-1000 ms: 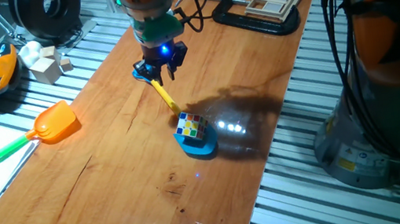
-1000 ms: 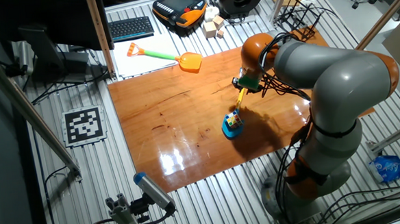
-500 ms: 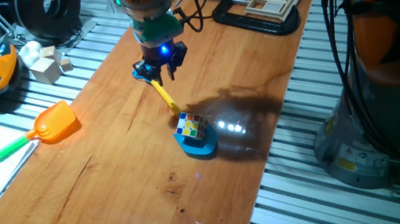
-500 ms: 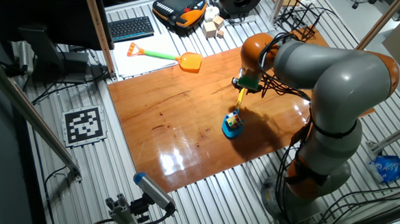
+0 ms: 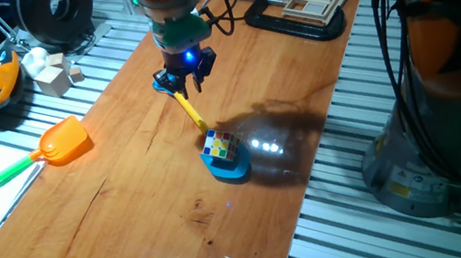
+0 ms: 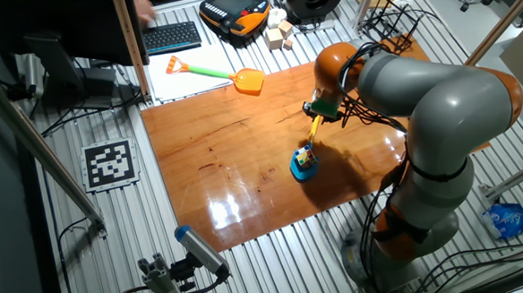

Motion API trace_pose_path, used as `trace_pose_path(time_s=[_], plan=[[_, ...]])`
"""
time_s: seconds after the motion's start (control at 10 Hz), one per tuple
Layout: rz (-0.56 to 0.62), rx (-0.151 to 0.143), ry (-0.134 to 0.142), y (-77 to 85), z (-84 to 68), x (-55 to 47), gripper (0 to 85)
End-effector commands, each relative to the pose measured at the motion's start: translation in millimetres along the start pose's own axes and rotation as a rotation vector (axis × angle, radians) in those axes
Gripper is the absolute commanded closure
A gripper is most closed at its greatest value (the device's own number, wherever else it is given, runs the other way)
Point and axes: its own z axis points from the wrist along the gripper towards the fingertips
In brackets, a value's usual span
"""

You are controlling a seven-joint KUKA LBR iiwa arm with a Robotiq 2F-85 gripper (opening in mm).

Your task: Use a shovel to scoop up an object

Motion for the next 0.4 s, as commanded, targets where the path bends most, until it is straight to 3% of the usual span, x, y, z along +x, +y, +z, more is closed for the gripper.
trace_pose_path(time_s=[0.0,0.3], plan=[[0.000,0.000,-0.001,0.1,-0.1,-0.2,51.0],[0.005,0.005,-0.004,0.4,-0.7,-0.2,51.0]])
